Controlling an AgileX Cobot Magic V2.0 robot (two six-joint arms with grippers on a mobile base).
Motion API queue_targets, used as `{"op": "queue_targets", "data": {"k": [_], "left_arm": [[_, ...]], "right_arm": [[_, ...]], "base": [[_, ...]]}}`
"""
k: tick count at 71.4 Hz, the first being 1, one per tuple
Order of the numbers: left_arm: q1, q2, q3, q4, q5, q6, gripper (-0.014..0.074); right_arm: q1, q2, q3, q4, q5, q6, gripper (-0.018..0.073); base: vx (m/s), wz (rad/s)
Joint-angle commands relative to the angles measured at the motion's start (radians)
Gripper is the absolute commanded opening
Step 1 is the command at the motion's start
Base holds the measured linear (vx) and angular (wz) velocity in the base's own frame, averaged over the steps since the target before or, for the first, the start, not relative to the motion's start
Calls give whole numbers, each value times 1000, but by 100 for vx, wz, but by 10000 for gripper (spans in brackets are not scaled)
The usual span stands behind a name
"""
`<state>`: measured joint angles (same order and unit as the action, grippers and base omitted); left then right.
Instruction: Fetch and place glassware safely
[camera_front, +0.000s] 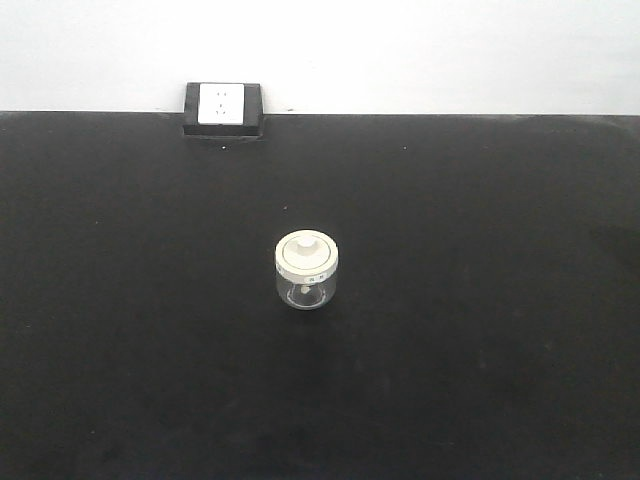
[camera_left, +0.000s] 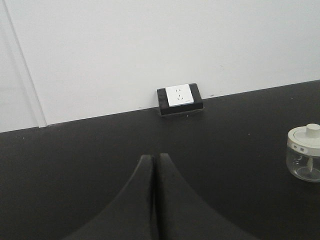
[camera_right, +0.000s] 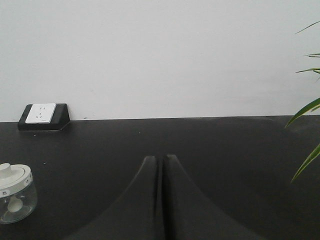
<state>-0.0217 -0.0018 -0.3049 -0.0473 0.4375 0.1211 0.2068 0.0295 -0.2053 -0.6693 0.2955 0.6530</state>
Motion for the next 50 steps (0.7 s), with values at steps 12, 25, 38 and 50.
{"op": "queue_targets", "data": {"k": [12,25,38,50], "left_arm": [[-4,16,-26,-7,-66,0,-7],[-4,16,-26,-7,-66,0,-7],[-4,16,-26,-7,-66,0,-7],[-4,5,-20,-7,-64,0,-7]], "right_arm": [[-6,11,-27,-20,-53,-8,-1],[-6,11,-27,-20,-53,-8,-1],[-6,11,-27,-20,-53,-8,-1],[-6,11,-27,-20,-53,-8,-1]], "base": [[0,0],[0,0],[0,0],[0,0]]}}
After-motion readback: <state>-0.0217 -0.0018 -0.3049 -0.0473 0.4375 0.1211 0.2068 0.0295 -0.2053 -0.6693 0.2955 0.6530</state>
